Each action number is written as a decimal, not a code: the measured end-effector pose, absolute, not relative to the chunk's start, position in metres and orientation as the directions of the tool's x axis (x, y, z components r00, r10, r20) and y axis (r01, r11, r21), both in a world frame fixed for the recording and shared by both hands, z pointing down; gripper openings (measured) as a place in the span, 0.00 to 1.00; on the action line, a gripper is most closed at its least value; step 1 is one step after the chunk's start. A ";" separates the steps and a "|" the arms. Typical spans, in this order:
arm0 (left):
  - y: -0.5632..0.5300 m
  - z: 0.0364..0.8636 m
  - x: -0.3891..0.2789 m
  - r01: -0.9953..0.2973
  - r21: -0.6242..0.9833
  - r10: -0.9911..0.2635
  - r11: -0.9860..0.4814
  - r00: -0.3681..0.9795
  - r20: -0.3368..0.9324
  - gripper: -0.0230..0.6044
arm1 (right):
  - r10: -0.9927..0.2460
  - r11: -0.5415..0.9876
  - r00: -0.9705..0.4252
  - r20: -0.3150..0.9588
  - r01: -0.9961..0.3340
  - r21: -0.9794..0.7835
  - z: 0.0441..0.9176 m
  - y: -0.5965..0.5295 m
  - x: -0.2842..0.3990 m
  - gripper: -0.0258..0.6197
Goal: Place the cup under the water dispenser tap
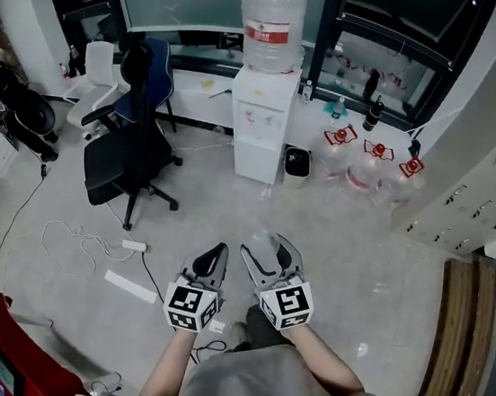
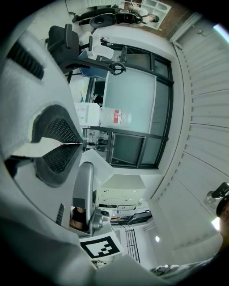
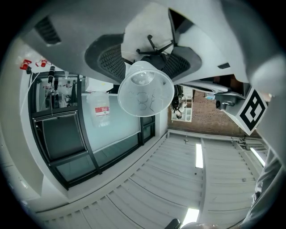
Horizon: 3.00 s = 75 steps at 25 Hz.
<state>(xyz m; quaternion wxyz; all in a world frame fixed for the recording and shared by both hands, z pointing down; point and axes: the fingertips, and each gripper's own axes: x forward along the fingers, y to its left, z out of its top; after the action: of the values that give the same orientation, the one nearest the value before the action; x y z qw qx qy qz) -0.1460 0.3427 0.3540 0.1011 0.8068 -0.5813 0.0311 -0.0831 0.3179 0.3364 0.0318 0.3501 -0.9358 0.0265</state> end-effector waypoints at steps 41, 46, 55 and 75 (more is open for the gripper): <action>0.063 0.370 -0.157 -0.940 0.071 -0.907 -0.333 0.340 0.250 0.06 | -0.641 0.756 -0.764 0.071 -0.644 -0.114 0.362 0.036 -0.103 0.43; 0.047 0.374 -0.159 -0.941 0.065 -0.904 -0.331 0.336 0.265 0.06 | -0.637 0.758 -0.767 0.072 -0.641 -0.124 0.367 0.021 -0.104 0.43; 0.012 0.385 -0.171 -0.932 0.066 -0.891 -0.357 0.361 0.276 0.06 | -0.648 0.746 -0.756 0.089 -0.654 -0.123 0.380 -0.010 -0.117 0.43; -0.120 0.396 -0.241 -0.881 0.106 -0.836 -0.460 0.470 0.282 0.06 | -0.727 0.658 -0.669 0.153 -0.743 -0.121 0.397 -0.126 -0.184 0.43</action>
<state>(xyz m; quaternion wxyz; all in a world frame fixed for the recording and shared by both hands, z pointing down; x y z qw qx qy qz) -0.2405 -0.1198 0.3959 0.1191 0.8491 -0.5057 0.0952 -0.1839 -0.1260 0.3971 0.0453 0.4042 -0.9094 0.0868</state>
